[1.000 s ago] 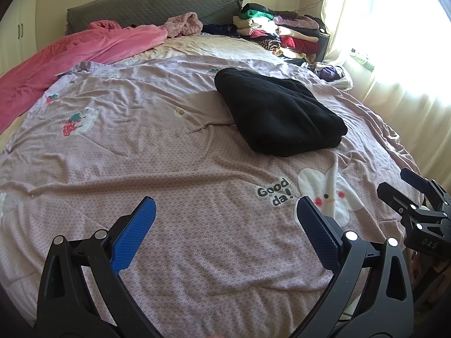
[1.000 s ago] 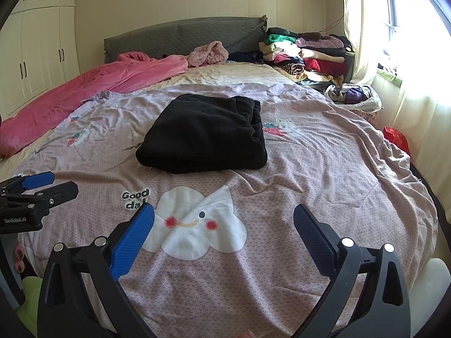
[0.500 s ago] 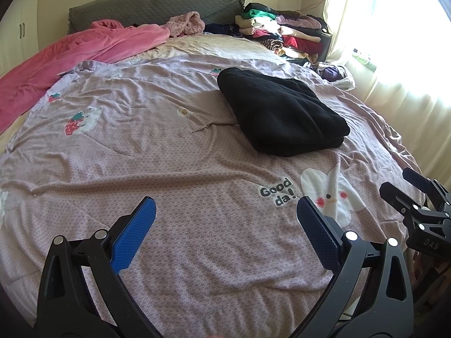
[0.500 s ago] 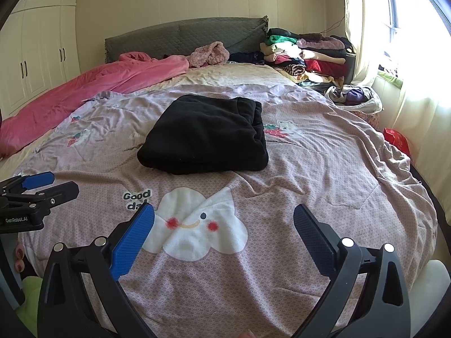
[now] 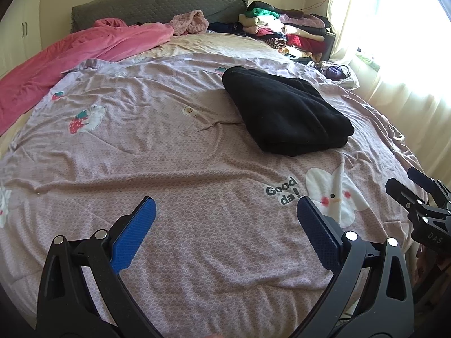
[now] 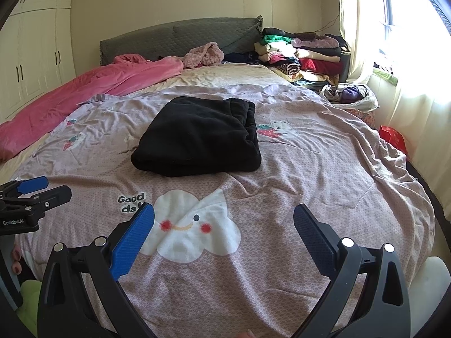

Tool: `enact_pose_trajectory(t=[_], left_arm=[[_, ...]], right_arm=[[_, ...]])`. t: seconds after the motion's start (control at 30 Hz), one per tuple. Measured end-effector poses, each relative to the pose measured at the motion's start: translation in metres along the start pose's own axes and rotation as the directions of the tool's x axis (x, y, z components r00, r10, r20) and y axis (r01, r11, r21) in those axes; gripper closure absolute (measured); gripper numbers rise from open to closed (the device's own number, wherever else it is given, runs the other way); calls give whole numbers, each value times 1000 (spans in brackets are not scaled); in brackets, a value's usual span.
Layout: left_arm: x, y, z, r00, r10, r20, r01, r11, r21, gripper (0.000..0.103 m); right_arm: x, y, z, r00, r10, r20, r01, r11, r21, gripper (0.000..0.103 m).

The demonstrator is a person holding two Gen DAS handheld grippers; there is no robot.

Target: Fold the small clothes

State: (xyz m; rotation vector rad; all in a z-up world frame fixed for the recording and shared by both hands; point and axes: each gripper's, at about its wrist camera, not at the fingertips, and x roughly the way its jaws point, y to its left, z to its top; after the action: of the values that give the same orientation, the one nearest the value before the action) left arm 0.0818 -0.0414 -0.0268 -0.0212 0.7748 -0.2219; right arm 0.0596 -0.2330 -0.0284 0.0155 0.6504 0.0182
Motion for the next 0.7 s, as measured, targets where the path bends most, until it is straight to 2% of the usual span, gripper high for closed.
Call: enact_pose_trajectory(t=[0.2,0.27,0.37,0.47,0.5,0.57,0.63,0.7], left_arm=[[-2,3,1,999,32,-14,-32,999,14,9],[-1,9,5,994,101,-29,-102,995,-12,9],[-4,24,12,979,200,-37,-201,979,-33,9],[-17,54,23,978,209,13,-207,972,-111,9],[-21,67,28,974,224,22,-219,966,-135,9],[-25,97,41,968,250,15,-243,954,-177,9],[-22,147,54,957,287,-47,-290,927,-239,9],[-19,204,61,930,354,-100,-367,882,-296,9]], right_arm=[[0,-13,-2,997,-77,-8,77,997,29,4],[-3,-26,-4,993,-117,-13,118,990,76,4],[-11,-64,-13,978,-203,-37,206,954,217,4],[-19,-111,-30,945,-309,-107,327,885,331,4],[-24,-128,-38,928,-348,-132,372,852,368,4],[-37,-170,-56,877,-439,-196,479,766,429,4],[-50,-215,-77,799,-539,-266,597,665,448,4],[-62,-263,-101,721,-596,-353,688,558,464,4]])
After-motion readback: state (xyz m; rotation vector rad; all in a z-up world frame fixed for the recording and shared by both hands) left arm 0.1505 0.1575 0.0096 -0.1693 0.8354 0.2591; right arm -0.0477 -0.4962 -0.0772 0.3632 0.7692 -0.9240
